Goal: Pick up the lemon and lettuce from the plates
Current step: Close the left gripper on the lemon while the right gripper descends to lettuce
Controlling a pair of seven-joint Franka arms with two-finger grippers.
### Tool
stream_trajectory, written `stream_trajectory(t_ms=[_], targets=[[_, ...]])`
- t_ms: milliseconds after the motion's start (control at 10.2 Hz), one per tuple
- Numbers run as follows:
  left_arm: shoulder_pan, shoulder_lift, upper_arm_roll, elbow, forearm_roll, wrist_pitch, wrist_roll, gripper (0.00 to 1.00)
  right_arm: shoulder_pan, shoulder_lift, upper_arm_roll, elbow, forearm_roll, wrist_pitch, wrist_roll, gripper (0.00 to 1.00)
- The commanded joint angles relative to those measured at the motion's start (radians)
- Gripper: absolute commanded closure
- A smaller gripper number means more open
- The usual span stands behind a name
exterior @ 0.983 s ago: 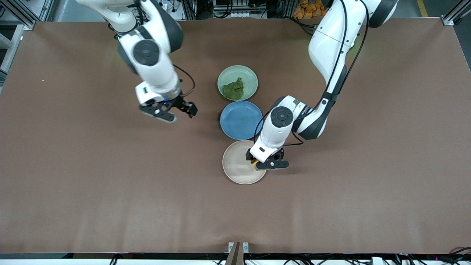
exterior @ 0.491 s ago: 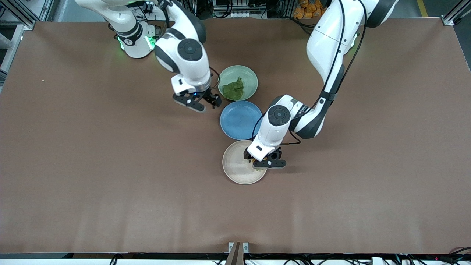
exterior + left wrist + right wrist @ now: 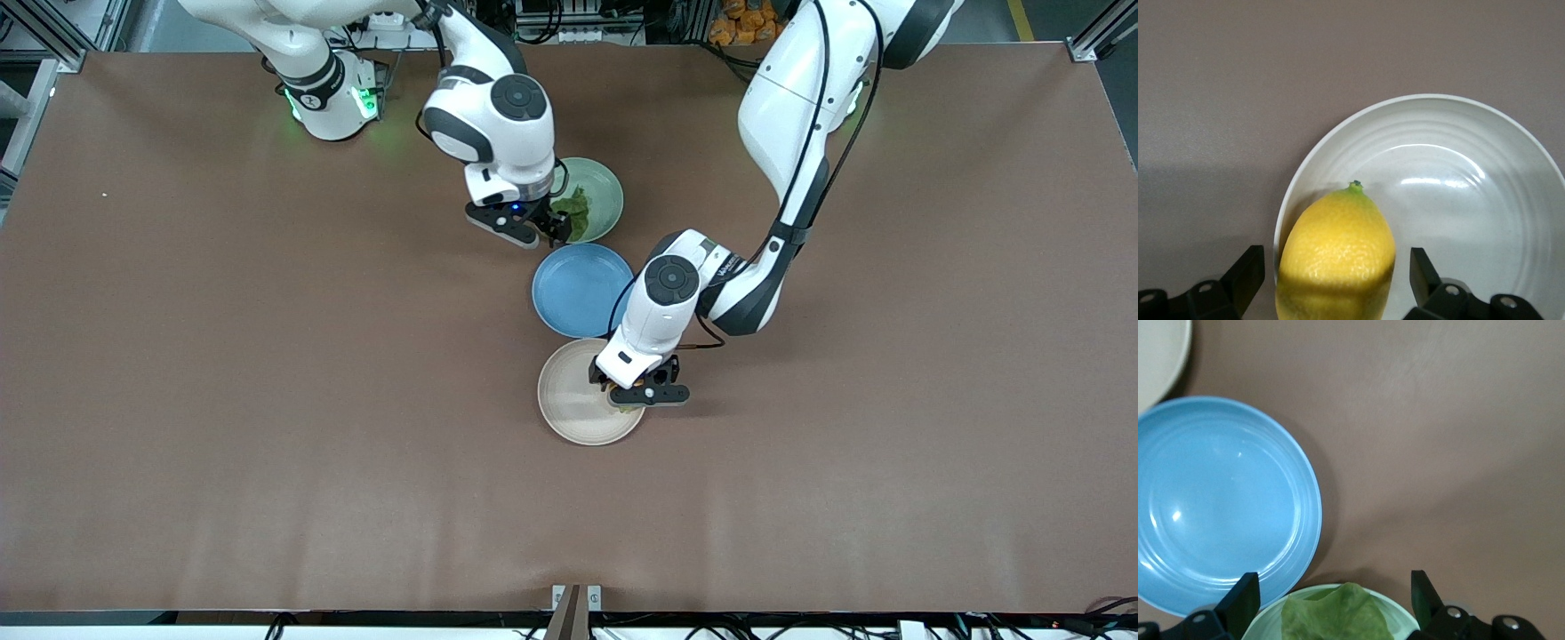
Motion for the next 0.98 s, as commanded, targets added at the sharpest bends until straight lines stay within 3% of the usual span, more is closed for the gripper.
stream_trajectory(t_ms=[0, 197, 491, 688, 884], targets=[[-0.020, 0.011, 0.018, 0.020, 0.028, 0.005, -0.033, 0.38, 0.008, 0.062, 0.032, 0.008, -0.083, 0.021, 0.104, 0.00], [-0.020, 0.011, 0.019, 0.018, 0.031, 0.005, -0.033, 0.58, 0.014, 0.111, 0.054, 0.010, -0.158, 0.030, 0.187, 0.00], [-0.014, 0.010, 0.019, 0.010, 0.071, 0.004, -0.030, 0.63, 0.026, 0.161, 0.065, 0.015, -0.240, 0.035, 0.282, 0.00], [-0.012, -0.001, 0.047, 0.007, 0.115, -0.004, -0.024, 0.94, 0.037, 0.169, 0.076, 0.019, -0.244, 0.037, 0.290, 0.00], [-0.006, -0.016, 0.047, 0.009, 0.118, -0.013, -0.030, 1.00, 0.046, 0.181, 0.076, 0.025, -0.250, 0.037, 0.302, 0.00]])
